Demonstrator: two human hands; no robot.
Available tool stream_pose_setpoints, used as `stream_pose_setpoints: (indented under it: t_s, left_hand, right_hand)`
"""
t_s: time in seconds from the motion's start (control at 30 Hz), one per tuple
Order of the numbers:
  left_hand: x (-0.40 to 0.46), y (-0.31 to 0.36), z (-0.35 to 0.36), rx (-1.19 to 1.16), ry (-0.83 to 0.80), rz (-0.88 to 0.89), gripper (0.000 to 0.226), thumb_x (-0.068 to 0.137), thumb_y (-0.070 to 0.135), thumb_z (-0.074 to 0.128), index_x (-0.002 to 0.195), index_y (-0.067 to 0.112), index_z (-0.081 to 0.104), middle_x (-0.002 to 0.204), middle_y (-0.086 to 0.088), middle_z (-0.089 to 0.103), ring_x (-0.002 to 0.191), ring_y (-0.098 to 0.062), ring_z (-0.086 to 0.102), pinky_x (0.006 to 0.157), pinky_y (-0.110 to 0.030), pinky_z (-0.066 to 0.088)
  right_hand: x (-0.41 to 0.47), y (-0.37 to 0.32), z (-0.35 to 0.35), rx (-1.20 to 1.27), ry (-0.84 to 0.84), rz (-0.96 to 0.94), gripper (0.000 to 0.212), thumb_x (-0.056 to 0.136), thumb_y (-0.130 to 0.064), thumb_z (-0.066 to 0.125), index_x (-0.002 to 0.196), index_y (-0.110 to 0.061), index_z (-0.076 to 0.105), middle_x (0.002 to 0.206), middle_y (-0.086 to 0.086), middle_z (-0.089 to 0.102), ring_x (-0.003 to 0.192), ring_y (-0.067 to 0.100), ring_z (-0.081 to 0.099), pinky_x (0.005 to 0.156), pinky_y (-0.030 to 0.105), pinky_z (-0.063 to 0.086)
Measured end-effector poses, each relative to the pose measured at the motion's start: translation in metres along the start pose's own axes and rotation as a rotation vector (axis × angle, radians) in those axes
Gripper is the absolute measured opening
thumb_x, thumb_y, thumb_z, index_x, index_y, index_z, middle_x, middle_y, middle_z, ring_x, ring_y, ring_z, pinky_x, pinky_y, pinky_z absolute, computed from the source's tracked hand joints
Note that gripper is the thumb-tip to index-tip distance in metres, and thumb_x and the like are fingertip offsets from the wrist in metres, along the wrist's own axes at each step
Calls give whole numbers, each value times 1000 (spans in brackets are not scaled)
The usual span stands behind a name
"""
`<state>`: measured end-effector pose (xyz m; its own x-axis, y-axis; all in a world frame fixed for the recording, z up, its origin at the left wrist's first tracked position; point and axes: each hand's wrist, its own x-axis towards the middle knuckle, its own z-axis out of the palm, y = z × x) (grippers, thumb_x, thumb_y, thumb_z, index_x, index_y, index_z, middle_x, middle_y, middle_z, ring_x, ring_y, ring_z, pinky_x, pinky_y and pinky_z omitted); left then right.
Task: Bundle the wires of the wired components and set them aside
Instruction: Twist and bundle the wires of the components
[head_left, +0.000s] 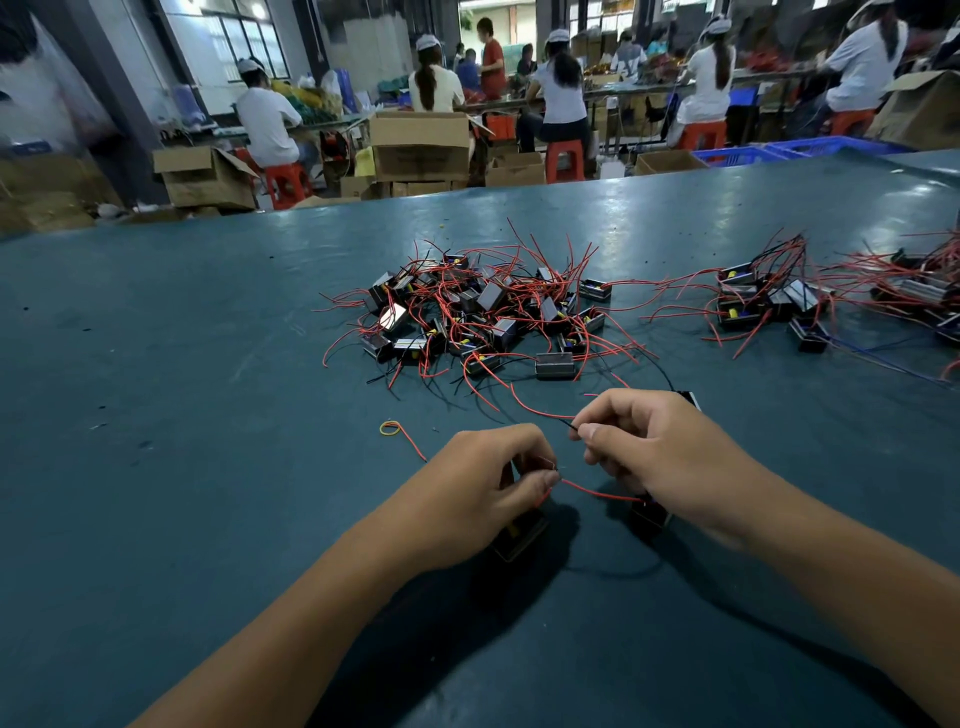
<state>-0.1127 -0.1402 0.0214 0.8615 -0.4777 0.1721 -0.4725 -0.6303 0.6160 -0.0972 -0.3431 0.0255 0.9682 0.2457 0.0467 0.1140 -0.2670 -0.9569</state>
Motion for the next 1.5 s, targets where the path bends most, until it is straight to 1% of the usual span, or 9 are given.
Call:
stream_pose_setpoints:
  t_s: [0.17, 0.27, 0.43, 0.67, 0.83, 0.97, 1.17, 1.3, 1.5]
  left_hand:
    - [0, -4, 2, -107, 50, -83, 17, 95, 15, 58, 90, 31, 54, 72, 18, 62, 59, -4, 52, 59, -20, 43]
    - [1, -2, 3, -146, 88, -117, 17, 98, 19, 57, 85, 30, 53, 69, 13, 65, 51, -1, 54, 53, -17, 41]
    - [1, 1, 6, -241, 134, -153, 20, 101, 20, 56, 81, 24, 54, 65, 7, 67, 44, -9, 53, 46, -23, 43]
    - [2, 4, 8, -264, 155, -176, 18, 101, 19, 55, 82, 20, 56, 68, 4, 70, 42, -12, 54, 45, -19, 41]
    - [2, 5, 10, -293, 160, -185, 16, 101, 19, 56, 85, 17, 58, 70, 1, 71, 42, -14, 56, 44, -20, 41]
    - [3, 5, 10, -324, 163, -183, 16, 100, 19, 57, 86, 15, 59, 68, 2, 71, 44, -15, 57, 46, -22, 43]
    - [4, 6, 14, -475, 176, -232, 16, 99, 15, 60, 85, 8, 60, 52, 4, 62, 41, -10, 52, 42, -20, 40]
    - [4, 7, 16, -510, 177, -238, 15, 99, 12, 59, 85, 5, 60, 54, -1, 63, 44, -14, 53, 44, -24, 41]
    - [2, 9, 17, -558, 196, -252, 16, 96, 11, 64, 84, 1, 63, 56, -8, 63, 46, -19, 52, 45, -25, 40]
  right_hand:
    - [-1, 0, 3, 133, 13, 106, 14, 96, -6, 57, 86, -10, 67, 62, -2, 63, 50, 5, 47, 44, 17, 36]
    - [-2, 0, 6, 54, 15, 68, 17, 94, -7, 58, 82, -15, 68, 60, -4, 61, 51, 5, 46, 52, 21, 37]
    - [-3, 0, 9, 29, 3, -17, 12, 93, -11, 61, 83, -13, 67, 57, -8, 53, 54, 7, 44, 56, 25, 35]
    - [-3, 1, 11, 31, -34, -55, 15, 95, -4, 56, 90, -11, 68, 51, -13, 50, 46, -1, 41, 47, 10, 33]
    - [-5, 0, 12, -21, -9, -67, 15, 94, -6, 57, 88, -15, 67, 62, -4, 62, 61, 11, 51, 59, 25, 41]
    - [-5, 1, 14, -14, 7, -90, 12, 93, -6, 60, 85, -12, 67, 57, -8, 57, 51, 2, 47, 52, 13, 36]
    - [-6, 3, 16, 5, 38, -146, 11, 90, -12, 66, 79, -13, 67, 64, 4, 55, 60, 16, 41, 57, 31, 32]
    - [-5, 4, 17, 9, 62, -166, 11, 89, -12, 68, 78, -12, 68, 64, 5, 55, 60, 16, 41, 55, 30, 31]
    - [-5, 5, 18, 57, 75, -146, 14, 88, -8, 68, 75, -11, 68, 52, -9, 50, 51, 9, 33, 44, 18, 25]
